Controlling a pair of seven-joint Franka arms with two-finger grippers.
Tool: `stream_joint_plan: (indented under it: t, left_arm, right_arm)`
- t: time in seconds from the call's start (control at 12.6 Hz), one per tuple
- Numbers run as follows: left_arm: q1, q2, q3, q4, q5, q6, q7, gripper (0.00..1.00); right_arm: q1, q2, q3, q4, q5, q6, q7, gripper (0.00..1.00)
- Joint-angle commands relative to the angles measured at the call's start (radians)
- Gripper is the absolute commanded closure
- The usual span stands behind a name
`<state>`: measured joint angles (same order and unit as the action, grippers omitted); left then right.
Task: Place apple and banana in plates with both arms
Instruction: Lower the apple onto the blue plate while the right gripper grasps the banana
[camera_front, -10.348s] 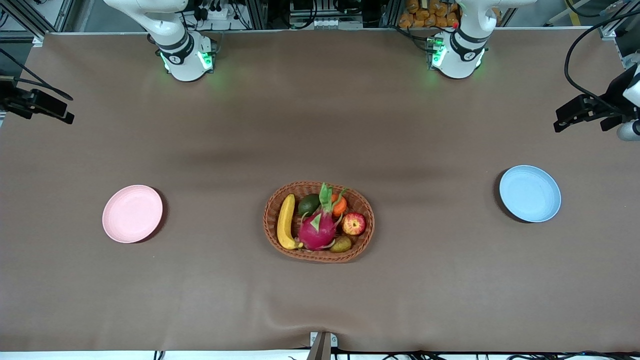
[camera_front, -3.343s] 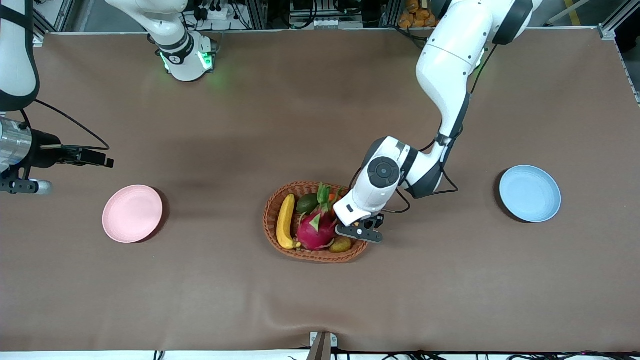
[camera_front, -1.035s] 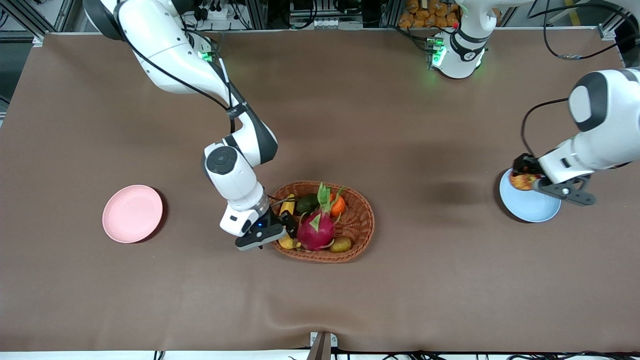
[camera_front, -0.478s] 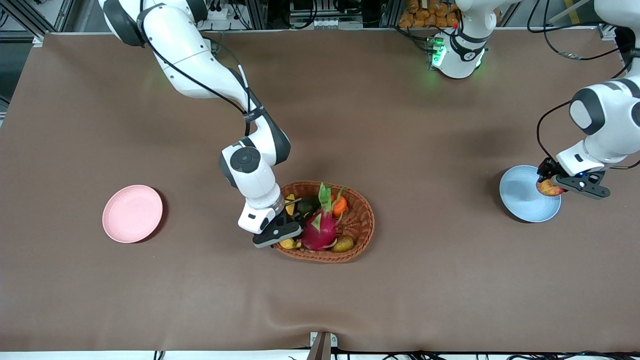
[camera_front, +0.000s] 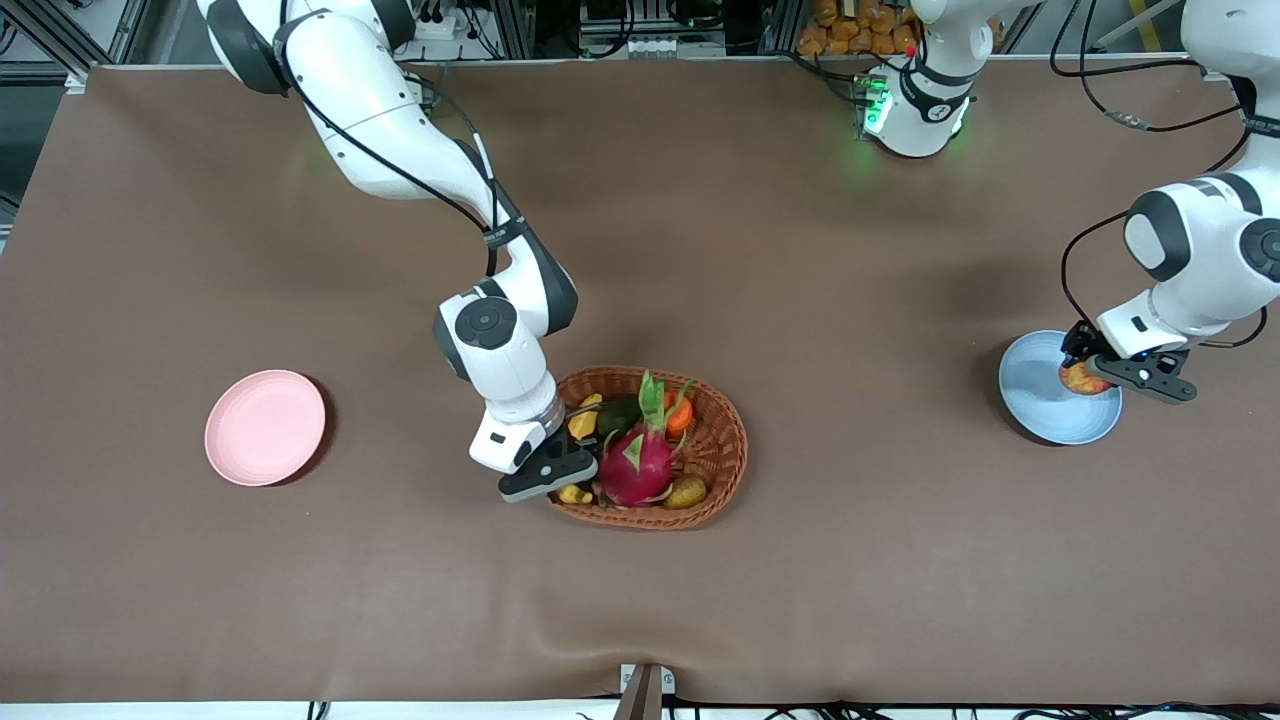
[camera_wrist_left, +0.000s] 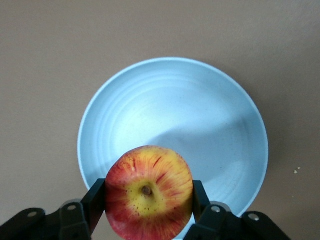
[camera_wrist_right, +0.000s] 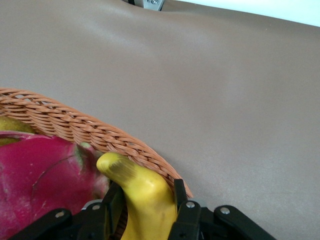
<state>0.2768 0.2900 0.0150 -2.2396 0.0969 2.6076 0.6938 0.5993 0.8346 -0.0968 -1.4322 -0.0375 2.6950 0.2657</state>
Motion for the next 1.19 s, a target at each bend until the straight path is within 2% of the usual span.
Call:
stream_joint_plan:
  t: [0.0,0.16,0.24,0.32,0.4,0.48,0.8,0.96,1.11]
  left_arm:
    - [0.025,0.035,-0.007,0.002,0.020,0.051,0.006,0.80]
    - [0.028,0.055,-0.010,0.005,0.018,0.063,0.006,0.78]
    - [0.028,0.055,-0.010,0.006,0.014,0.063,0.006,0.73]
    - [0.027,0.055,-0.015,0.008,0.011,0.063,0.004,0.50]
    - [0.028,0.057,-0.015,0.008,0.009,0.063,0.001,0.21]
    - [0.028,0.061,-0.017,0.008,0.001,0.063,0.000,0.00]
    - [0.024,0.042,-0.023,0.026,-0.025,0.001,0.001,0.00]
    - [0.025,0.022,-0.033,0.093,-0.054,-0.132,0.001,0.00]
    - [0.019,0.028,-0.052,0.223,-0.060,-0.286,0.000,0.00]
  right_arm:
    - [-0.001,0.014,-0.011,0.026,-0.036,0.003,0.024,0.55]
    - [0.005,0.012,-0.020,0.022,-0.035,-0.006,0.029,0.87]
    - [0.005,0.012,-0.020,0.022,-0.035,-0.004,0.030,0.98]
    - [0.007,0.012,-0.020,0.022,-0.035,-0.004,0.030,1.00]
    - [0.008,0.012,-0.020,0.022,-0.036,-0.004,0.030,1.00]
    - [0.010,0.012,-0.020,0.022,-0.036,-0.004,0.030,1.00]
    - [0.008,-0.002,-0.024,0.019,-0.041,-0.018,0.027,1.00]
    - [0.007,-0.028,-0.026,0.021,-0.041,-0.069,0.020,1.00]
    - [0.007,-0.043,-0.024,0.022,-0.041,-0.081,0.020,1.00]
